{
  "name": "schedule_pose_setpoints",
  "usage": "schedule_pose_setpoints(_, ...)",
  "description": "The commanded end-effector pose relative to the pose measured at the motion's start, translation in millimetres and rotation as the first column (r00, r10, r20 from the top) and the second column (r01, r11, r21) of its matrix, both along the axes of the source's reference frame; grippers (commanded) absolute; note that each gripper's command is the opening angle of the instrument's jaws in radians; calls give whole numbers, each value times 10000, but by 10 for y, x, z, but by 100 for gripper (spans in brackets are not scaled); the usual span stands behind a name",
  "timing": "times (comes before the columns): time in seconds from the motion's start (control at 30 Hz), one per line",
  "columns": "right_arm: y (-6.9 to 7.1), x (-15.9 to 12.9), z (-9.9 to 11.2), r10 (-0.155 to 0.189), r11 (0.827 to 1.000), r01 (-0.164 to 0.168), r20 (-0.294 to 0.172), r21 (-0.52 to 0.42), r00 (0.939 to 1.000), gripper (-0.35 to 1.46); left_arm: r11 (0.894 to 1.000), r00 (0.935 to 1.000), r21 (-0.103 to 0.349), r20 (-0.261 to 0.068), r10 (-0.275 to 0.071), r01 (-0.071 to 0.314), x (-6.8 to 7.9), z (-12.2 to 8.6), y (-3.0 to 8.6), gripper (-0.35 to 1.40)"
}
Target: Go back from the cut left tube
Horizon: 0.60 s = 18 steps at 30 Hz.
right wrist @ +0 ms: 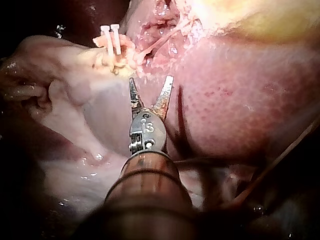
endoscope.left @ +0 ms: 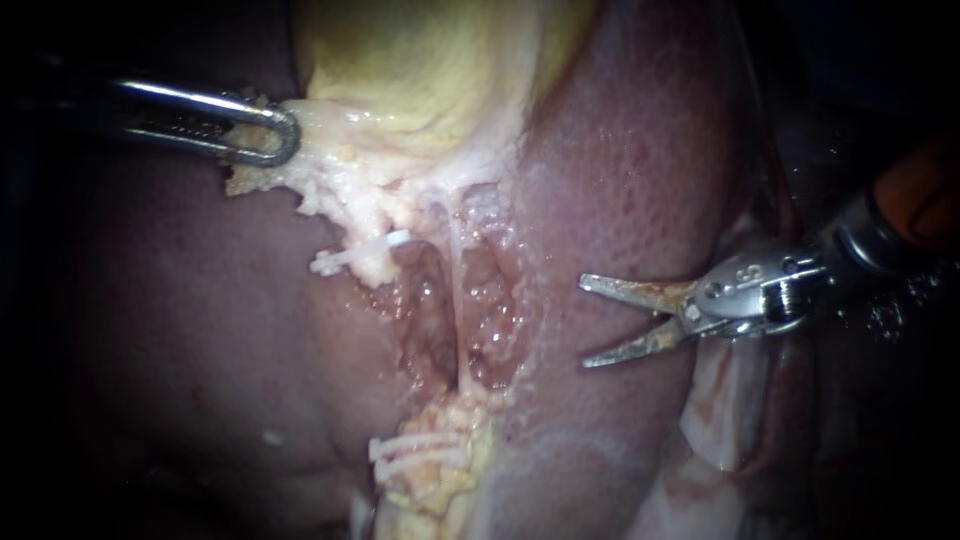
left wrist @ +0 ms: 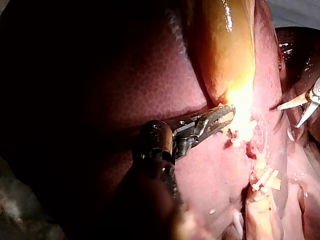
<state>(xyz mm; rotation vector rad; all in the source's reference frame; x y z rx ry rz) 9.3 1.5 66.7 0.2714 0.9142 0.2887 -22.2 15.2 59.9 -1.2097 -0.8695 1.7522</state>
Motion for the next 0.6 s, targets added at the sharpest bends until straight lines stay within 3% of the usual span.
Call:
schedule_pose_setpoints(0.03, 0, -1, 0, 5, 10000, -5, 44, -13, 10000, 145, 10000, 10000, -16, -15, -7, 7, -1, 2, 0, -35)
schedule_pose_setpoints(0.17, 0, -5, 1, -264, 9994, 267, -135, 220, 9996, 145, 10000, 10000, -82, -49, -36, 36, -7, 15, -3, -35)
schedule_pose_setpoints(0.4, 1, -6, 1, -260, 9994, 263, -131, 220, 9996, 145, 9999, 10000, -152, -76, 61, -62, -32, 48, -18, -35)
schedule_pose_setpoints(0.6, 1, -6, 1, -261, 9994, 264, -131, 220, 9996, 145, 9998, 9999, -173, -99, 88, -90, -36, 54, -20, -35)
